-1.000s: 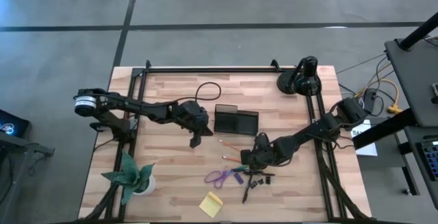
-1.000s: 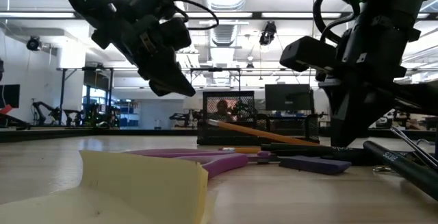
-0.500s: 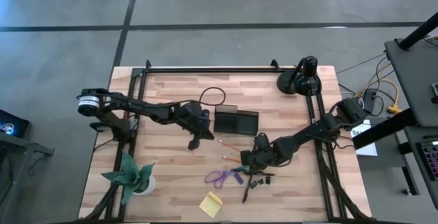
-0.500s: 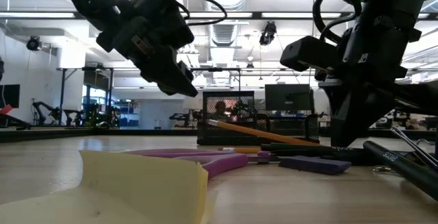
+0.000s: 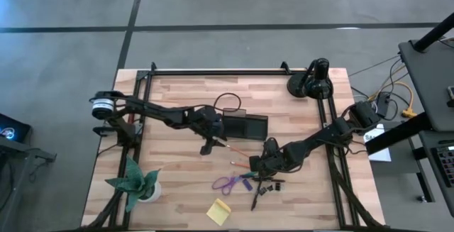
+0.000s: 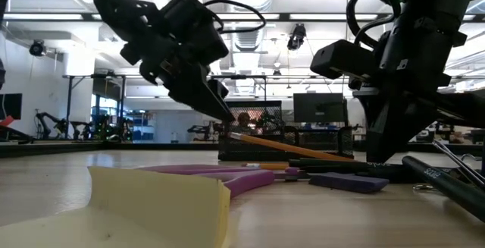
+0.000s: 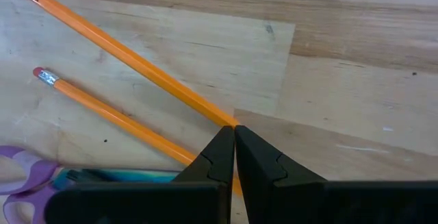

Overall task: Pick and place office supplies into organizer
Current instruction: Put the top yellow pencil into the black desk organizer

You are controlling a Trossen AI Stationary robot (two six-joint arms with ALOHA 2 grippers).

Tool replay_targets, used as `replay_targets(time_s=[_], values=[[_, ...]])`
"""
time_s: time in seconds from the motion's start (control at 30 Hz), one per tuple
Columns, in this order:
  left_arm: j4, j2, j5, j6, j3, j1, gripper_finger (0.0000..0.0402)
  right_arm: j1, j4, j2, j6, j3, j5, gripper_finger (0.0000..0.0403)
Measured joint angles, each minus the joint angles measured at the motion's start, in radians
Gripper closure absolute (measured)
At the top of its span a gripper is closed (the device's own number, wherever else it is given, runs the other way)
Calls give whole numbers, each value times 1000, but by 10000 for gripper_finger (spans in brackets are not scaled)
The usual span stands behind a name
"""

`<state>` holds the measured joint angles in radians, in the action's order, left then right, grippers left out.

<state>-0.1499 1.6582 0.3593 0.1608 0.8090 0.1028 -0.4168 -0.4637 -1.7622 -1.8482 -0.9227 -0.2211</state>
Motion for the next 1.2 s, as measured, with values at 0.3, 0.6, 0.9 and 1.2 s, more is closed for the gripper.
replay_targets(time_s=[0.3,0.6,0.9,1.2], values=[[-7,46,-4,11,27,-7,285,0,-1,2,-8,0,-7,394],[5,46,-11,6,21,-47,285,0,-1,2,-6,0,-8,394],[35,58,-159,-2,17,-92,285,0,-1,2,-2,0,-12,394],[28,58,-208,-2,17,-93,285,0,0,-1,41,0,-15,394]])
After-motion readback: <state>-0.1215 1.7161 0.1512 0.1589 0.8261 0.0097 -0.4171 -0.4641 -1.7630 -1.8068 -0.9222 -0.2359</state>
